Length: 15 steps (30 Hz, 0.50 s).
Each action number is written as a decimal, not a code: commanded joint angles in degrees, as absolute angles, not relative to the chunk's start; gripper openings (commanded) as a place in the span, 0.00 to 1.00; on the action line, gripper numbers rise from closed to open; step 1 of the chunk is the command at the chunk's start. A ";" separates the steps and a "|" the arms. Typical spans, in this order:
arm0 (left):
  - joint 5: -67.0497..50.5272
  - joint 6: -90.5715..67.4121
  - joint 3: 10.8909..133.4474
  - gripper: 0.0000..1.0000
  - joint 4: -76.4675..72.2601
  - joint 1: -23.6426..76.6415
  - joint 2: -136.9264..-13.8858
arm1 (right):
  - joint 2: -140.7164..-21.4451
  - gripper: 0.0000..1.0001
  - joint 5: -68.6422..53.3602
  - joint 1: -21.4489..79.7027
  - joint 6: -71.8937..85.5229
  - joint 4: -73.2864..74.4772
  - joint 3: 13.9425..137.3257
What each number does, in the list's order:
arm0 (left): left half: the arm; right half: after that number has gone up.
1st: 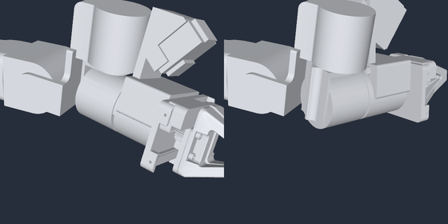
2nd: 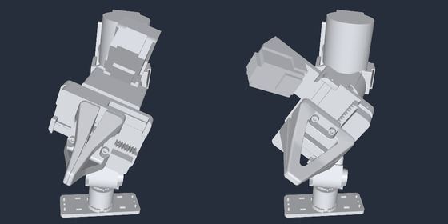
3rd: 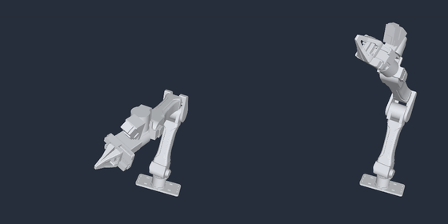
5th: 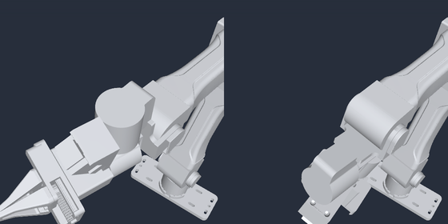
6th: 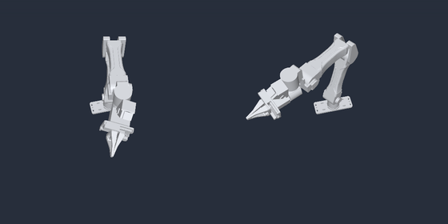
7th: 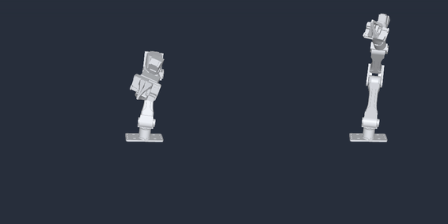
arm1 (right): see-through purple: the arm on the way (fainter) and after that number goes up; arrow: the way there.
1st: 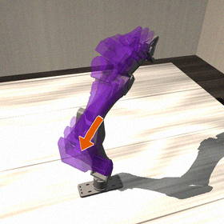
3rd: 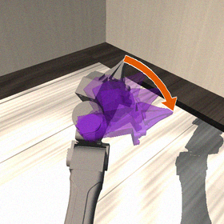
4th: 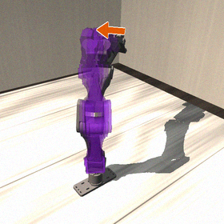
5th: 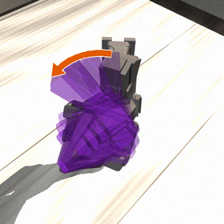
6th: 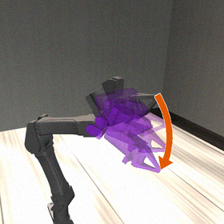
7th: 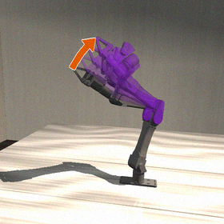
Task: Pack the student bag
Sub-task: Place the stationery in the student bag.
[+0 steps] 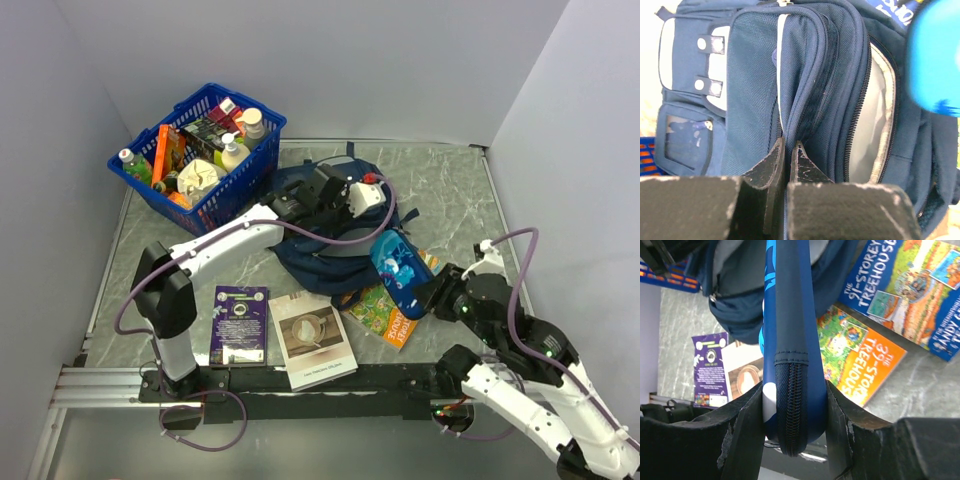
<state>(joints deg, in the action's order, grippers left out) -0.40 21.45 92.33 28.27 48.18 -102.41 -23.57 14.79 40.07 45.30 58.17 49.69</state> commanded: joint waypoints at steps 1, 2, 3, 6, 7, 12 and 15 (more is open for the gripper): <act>-1.40 19.34 95.80 0.01 28.38 48.08 -96.68 | -27.42 0.00 14.85 39.99 46.93 47.03 50.10; -1.75 19.16 96.24 0.01 28.74 48.08 -96.51 | -27.86 0.00 15.03 39.99 47.19 45.63 49.92; -2.37 18.99 96.50 0.01 29.00 48.08 -96.42 | -29.17 0.00 15.20 39.99 47.81 43.79 49.75; -2.81 19.25 97.38 0.01 29.44 48.25 -96.06 | -32.07 0.00 14.16 39.20 49.74 41.75 49.31; -2.20 19.60 97.47 0.01 29.53 48.51 -95.80 | -32.60 0.00 13.63 39.03 50.27 40.70 48.70; -2.11 19.78 99.05 0.01 30.67 49.39 -95.36 | -33.57 0.00 10.11 37.44 54.40 37.80 44.83; -2.72 18.99 99.93 0.01 31.29 49.66 -95.19 | -33.40 0.00 8.88 36.30 56.86 36.30 41.67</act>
